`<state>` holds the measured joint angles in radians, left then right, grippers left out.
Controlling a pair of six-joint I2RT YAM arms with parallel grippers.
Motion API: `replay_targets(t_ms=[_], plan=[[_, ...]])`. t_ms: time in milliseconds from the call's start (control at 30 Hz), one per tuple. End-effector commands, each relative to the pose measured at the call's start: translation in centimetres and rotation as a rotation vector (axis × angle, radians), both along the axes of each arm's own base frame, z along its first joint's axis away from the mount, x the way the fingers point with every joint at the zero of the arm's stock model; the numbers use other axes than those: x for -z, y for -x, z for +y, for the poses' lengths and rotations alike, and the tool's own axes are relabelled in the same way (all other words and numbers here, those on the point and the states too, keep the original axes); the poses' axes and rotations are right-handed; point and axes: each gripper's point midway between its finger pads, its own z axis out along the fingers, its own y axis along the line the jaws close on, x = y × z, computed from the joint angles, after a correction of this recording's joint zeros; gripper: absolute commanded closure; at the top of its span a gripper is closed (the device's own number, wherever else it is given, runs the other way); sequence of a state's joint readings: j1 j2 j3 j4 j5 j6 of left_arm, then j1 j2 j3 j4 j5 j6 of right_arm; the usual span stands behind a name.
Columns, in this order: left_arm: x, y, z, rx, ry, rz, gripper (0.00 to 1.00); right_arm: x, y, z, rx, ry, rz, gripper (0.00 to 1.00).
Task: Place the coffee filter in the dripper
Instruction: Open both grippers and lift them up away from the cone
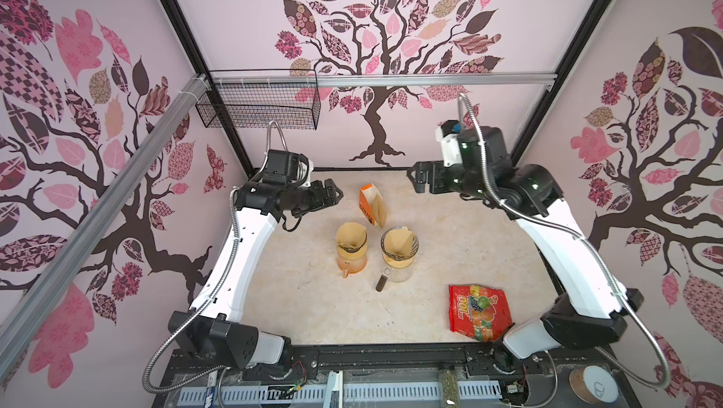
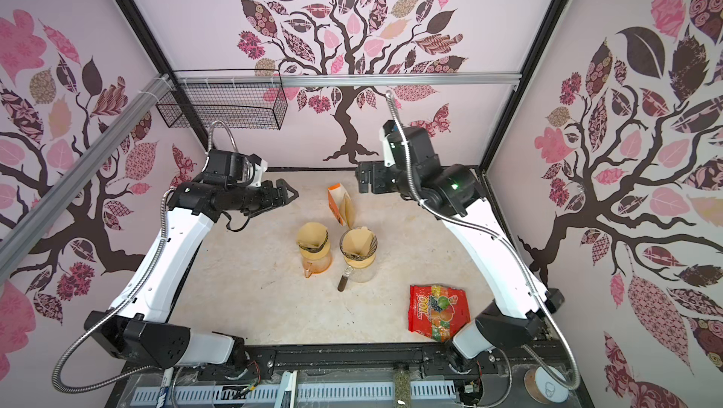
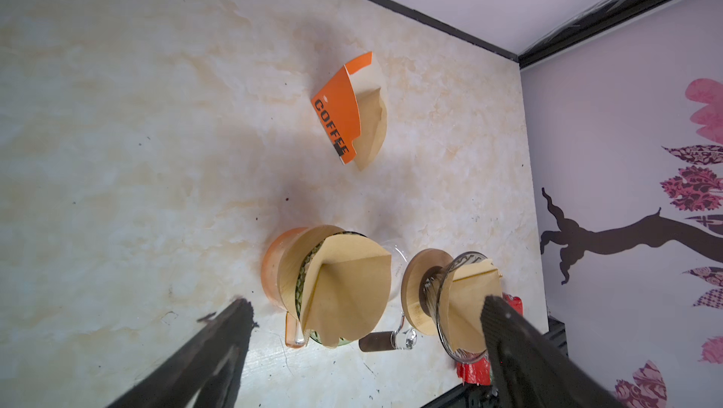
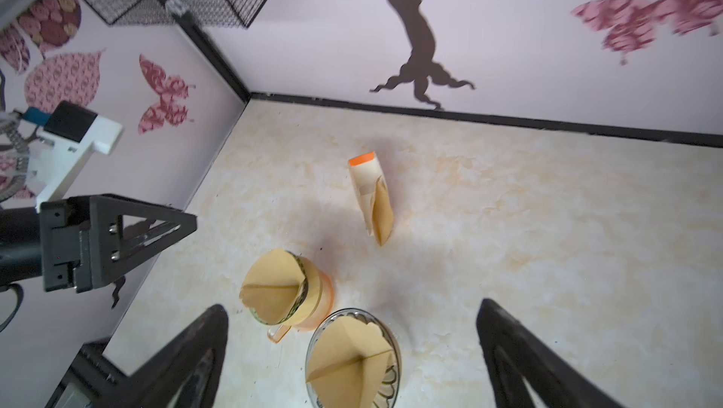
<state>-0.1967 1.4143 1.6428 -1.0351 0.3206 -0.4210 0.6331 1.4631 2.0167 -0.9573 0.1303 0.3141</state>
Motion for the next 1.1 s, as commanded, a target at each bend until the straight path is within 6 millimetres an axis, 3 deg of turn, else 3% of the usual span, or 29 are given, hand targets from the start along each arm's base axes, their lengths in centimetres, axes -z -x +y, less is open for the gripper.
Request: replay_targets(t_ms=[0, 100, 200, 333, 400, 500, 600, 733, 833, 933, 1067], plan=[[-3.7, -0.4, 1.4, -0.036, -0.046, -0.112, 0.02, -3.8, 1.4, -2.5, 0.061, -0.051, -0.140, 0.00], [-4.7, -0.7, 3.0, -0.097, -0.120, -0.155, 0.02, -4.8, 2.7, -5.9, 0.182, -0.063, -0.181, 0.00], [-4.2, -1.3, 6.6, -0.253, -0.259, -0.183, 0.02, -5.2, 4.1, -9.3, 0.308, -0.068, -0.215, 0.00], [-3.9, -0.9, 11.8, -0.500, -0.386, -0.256, 0.02, -4.6, 5.9, -11.7, 0.369, -0.088, -0.230, 0.00], [-3.5, -0.4, 13.8, -0.588, -0.381, -0.271, 0.02, -4.2, 6.4, -11.4, 0.338, -0.101, -0.227, 0.00], [-1.0, 0.1, 16.2, -0.656, -0.417, -0.265, 0.02, -2.7, 6.4, -11.1, 0.329, -0.096, -0.185, 0.00], [3.7, -0.6, 17.2, -0.639, -0.512, -0.218, 0.02, -1.6, 6.7, -10.4, 0.281, -0.098, -0.180, 0.00], [10.3, -1.2, 17.6, -0.603, -0.588, -0.223, 0.02, 1.2, 7.3, -7.6, 0.115, -0.090, -0.142, 0.00], [13.3, -1.2, 18.5, -0.612, -0.651, -0.230, 0.02, 2.2, 8.2, -7.0, 0.065, -0.122, -0.112, 0.00], [15.9, -1.9, 19.4, -0.619, -0.699, -0.234, 0.02, 3.5, 8.6, -7.6, 0.085, -0.127, -0.103, 0.00], [18.6, -3.8, 18.2, -0.546, -0.677, -0.362, 0.02, 5.0, 8.6, -7.0, 0.059, -0.120, -0.082, 0.00]])
